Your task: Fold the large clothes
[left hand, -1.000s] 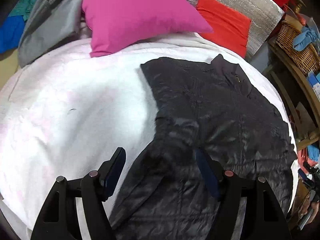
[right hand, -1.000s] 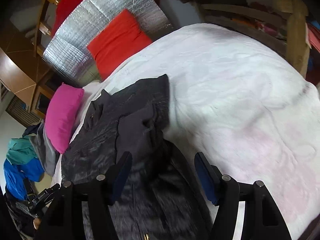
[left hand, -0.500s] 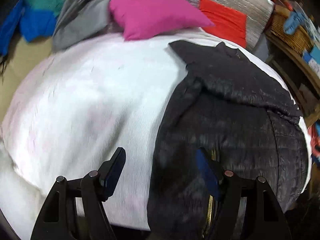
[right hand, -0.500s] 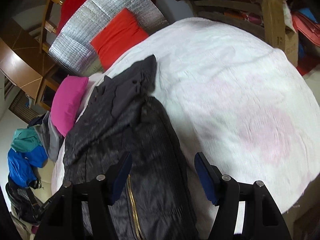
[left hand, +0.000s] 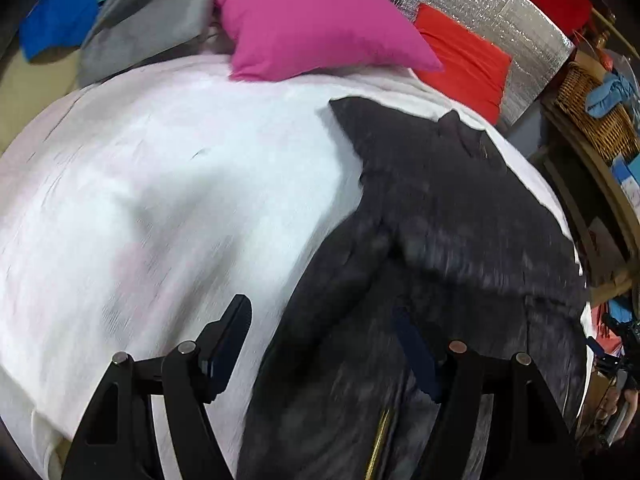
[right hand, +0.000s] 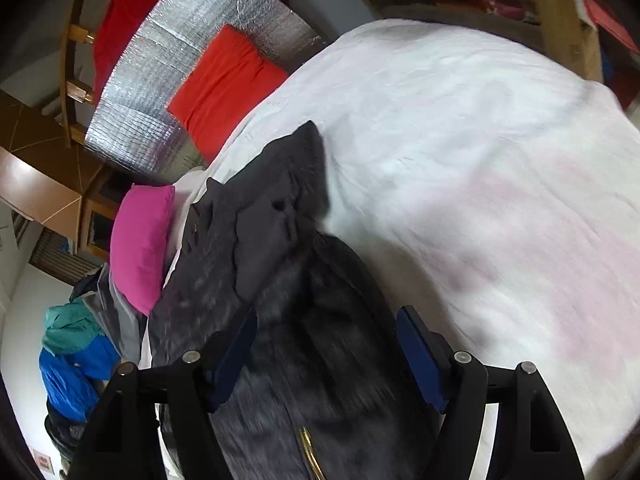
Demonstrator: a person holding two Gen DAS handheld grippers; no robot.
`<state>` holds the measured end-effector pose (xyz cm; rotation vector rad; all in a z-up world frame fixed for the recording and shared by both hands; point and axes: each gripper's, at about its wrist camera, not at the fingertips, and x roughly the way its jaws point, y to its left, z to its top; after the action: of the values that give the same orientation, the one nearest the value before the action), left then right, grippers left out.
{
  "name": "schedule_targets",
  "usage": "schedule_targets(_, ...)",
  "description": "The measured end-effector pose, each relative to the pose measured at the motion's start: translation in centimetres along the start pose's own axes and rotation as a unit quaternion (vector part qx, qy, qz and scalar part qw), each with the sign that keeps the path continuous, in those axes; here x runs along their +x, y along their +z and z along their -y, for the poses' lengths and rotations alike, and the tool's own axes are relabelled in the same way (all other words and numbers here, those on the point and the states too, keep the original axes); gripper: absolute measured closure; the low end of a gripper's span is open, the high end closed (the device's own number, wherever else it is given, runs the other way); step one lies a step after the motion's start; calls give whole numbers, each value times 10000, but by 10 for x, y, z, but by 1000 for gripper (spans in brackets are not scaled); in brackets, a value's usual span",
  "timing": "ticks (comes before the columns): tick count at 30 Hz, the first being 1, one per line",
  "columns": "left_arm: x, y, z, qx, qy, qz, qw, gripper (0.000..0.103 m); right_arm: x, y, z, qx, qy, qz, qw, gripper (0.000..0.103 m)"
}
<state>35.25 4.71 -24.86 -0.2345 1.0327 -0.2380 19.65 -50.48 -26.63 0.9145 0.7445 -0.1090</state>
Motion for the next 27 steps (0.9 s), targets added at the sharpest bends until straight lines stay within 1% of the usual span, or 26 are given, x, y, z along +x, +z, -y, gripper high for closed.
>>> schedule_targets(2, 15, 11, 4, -26, -161, -74, 9998, 29, 16, 11, -9, -130, -82, 65, 9999, 27)
schedule_targets(5, 35, 17, 7, -73, -202, -181, 9996, 29, 35, 20, -14, -124, -41, 34, 9999, 27)
schedule_targets(6, 40, 17, 10, 13, -126, -233, 9996, 29, 42, 22, -16, -152, -82, -3, 9999, 27)
schedule_targets(7, 48, 16, 13, 165, 31, -348, 9993, 29, 47, 23, -17, -202, -153, -25, 9997, 27)
schedule_targets(8, 50, 16, 17, 317, 146, -351, 9988, 29, 53, 22, -19, -281, -272, -47, 9992, 27)
schedule_targets(9, 50, 14, 24, 539, 291, -314, 9976, 29, 64, 21, -22, -418, -513, -173, 9977, 27)
schedule_targets(10, 52, 13, 30, 744, 427, -338, 9957, 29, 69, 19, -23, -458, -631, -266, 9966, 28)
schedule_targets(11, 52, 12, 34, 872, 511, -337, 9943, 29, 70, 18, -25, -436, -675, -234, 9965, 29)
schedule_targets(12, 50, 12, 35, 884, 512, -316, 9943, 29, 67, 17, -28, -436, -670, -204, 9966, 34)
schedule_targets(13, 49, 13, 33, 838, 446, -301, 9950, 29, 60, 17, -36, -511, -623, -112, 9967, 39)
schedule_targets(14, 45, 15, 31, 769, 335, -263, 9961, 29, 52, 15, -42, -609, -581, 35, 9964, 40)
schedule_targets(16, 35, 17, 27, 685, 287, -94, 9972, 29, 43, 12, -50, -779, -464, 208, 9957, 40)
schedule_targets(17, 30, 18, 25, 657, 340, 9, 9973, 29, 44, 11, -50, -783, -475, 171, 9956, 39)
schedule_targets(18, 27, 18, 23, 625, 384, 52, 9973, 29, 49, 11, -47, -763, -501, 79, 9958, 34)
schedule_targets(19, 25, 17, 19, 561, 406, 54, 9976, 29, 60, 9, -41, -722, -571, -217, 9955, 32)
schedule_targets(20, 26, 17, 14, 496, 391, -36, 9980, 29, 69, 6, -36, -702, -657, -377, 9947, 32)
schedule_targets(22, 25, 13, 2, 281, 348, -236, 9987, 29, 64, 5, -38, -781, -636, -260, 9946, 32)
schedule_targets(23, 22, 10, -3, 193, 311, -259, 9990, 29, 58, 4, -41, -810, -616, -217, 9946, 32)
schedule_targets(26, 2, 3, -18, 90, 233, -198, 9995, 29, 32, -4, -41, -693, -376, -27, 9969, 31)
schedule_targets(27, -8, -2, -22, 91, 233, -152, 9996, 29, 24, -7, -38, -654, -285, 3, 9975, 28)
